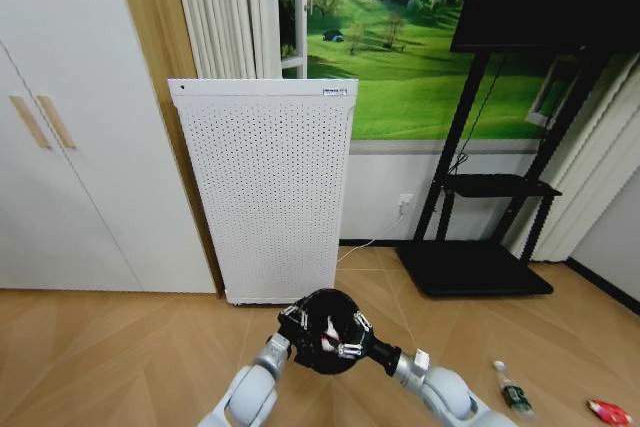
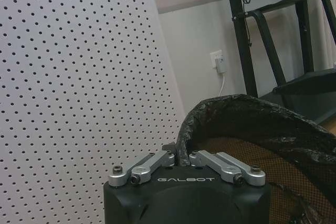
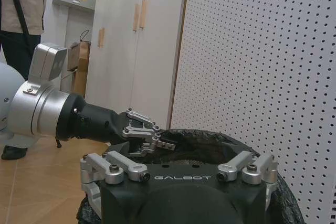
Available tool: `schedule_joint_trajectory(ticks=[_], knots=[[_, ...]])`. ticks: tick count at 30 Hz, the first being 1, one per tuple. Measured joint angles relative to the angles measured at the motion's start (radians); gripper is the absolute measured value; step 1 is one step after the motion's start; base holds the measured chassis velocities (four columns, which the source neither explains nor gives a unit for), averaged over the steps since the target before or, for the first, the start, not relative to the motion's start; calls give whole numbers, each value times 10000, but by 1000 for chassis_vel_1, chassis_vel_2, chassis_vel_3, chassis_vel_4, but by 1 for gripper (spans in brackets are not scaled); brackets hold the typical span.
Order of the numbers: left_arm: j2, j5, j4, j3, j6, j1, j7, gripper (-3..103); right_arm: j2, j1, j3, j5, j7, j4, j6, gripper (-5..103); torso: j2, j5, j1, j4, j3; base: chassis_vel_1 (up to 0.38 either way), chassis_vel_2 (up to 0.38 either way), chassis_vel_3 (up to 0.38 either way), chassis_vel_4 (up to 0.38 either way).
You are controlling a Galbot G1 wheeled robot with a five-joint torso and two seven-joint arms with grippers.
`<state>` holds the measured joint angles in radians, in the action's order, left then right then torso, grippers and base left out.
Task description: Pick up the trash bin and place the garbage on the floor into it.
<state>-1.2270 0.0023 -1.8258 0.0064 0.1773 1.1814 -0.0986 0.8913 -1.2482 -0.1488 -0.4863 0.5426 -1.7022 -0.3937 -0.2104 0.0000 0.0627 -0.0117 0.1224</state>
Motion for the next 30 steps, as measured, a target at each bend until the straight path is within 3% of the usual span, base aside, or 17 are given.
schedule_joint_trajectory(ticks=[9,15,22,25,30], knots=[[-36,2,-2,4,-2,9,5,7,-4,-38,-79,6,-77,36,3,100,-1,0,0,-1,0,0,0,0,0],[81,6,-291,-70,-3,218,2,7,35,-138,-417,-102,-752,-91,67,100,0,0,0,0,0,0,0,0,0],[322,24,-823,-662,-12,979,28,7,180,-511,-1532,-294,-1561,-31,308,100,-1,-2,0,2,0,0,0,0,0],[499,100,-1172,-1355,-124,1641,48,7,505,-819,-2506,-122,-2108,494,442,100,-1,0,0,1,0,0,0,0,0],[568,144,-1345,-1778,-172,1921,63,7,662,-980,-3066,1,-2333,702,573,100,-1,-1,-1,-1,0,0,0,0,0]])
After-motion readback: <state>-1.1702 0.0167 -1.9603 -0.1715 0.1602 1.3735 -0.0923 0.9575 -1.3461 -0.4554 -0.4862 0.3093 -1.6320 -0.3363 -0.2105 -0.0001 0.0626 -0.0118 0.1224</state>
